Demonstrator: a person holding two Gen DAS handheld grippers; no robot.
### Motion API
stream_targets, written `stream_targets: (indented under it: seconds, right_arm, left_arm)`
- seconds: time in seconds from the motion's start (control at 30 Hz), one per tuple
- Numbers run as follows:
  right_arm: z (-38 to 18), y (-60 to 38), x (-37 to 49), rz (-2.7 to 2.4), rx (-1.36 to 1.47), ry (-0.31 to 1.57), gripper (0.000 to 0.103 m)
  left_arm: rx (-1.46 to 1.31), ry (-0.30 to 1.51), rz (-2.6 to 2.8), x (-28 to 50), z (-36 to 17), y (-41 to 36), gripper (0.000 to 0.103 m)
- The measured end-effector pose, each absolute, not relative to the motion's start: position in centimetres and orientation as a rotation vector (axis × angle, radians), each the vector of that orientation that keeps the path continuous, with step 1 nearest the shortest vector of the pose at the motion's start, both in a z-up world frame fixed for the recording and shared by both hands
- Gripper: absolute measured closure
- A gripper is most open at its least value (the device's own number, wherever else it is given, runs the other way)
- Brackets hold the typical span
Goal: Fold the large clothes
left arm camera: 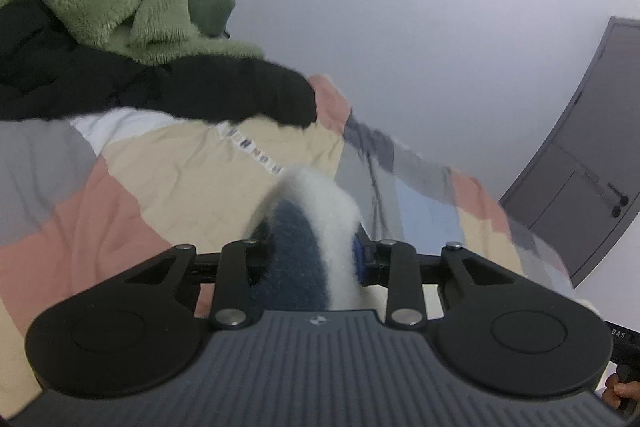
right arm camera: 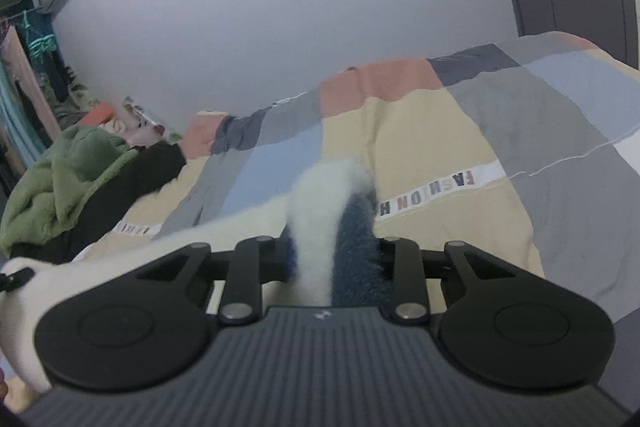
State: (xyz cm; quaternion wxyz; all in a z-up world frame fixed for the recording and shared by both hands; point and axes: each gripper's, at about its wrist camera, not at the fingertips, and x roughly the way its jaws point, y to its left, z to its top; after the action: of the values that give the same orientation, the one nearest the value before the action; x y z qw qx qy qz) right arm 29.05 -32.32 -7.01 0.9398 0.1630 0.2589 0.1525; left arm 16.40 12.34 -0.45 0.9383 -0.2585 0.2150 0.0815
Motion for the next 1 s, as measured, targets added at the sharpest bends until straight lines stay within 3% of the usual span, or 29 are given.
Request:
stream_targets:
  seconds: [0.13,0.37,0.43,0.53,0.6,0.67,0.7,1.0]
  right_arm:
    - [-9.5,-32.1,30.9,0.275,0.332,0.647,0.070]
    - [-10.2,-31.6,30.8,0.259,0.310,0.670,0.062]
    - [-9.9,-31.2,30.4,0.260,0.267,0.672,0.058]
    - [-9.4,-30.3,29.7,0.250,0.190,0.658,0.053]
    - [-9.2,-30.1,29.4,0.233,0.162,0.649,0.045]
    - [-8.9,-30.0,29.0,0.211,0.143,0.633,0.026]
    - [-8.7,-30.1,28.8,0.202,0.143,0.624,0.024]
    - [-5.7,-30.6,26.0,0.209,0.239,0.454,0.024]
  left_arm:
    - [-0.515,0.528,0.191,17.7,-3.1,12.6,0.065]
    - [-0.566,0.546,0.173,17.2,-3.6,13.2,0.057]
    - [-0.523,0.545,0.171,16.8,-3.0,12.7,0.052]
    - [-0.514,0.538,0.172,16.0,-2.1,12.3,0.035]
    - [-0.512,0.521,0.186,15.3,-1.3,12.2,0.028]
    - [-0.494,0.480,0.204,14.1,-0.3,11.8,0.025]
    - [-0.487,0.464,0.210,13.5,0.2,11.6,0.024]
    - [-0.502,0.433,0.098,9.5,2.6,7.6,0.021]
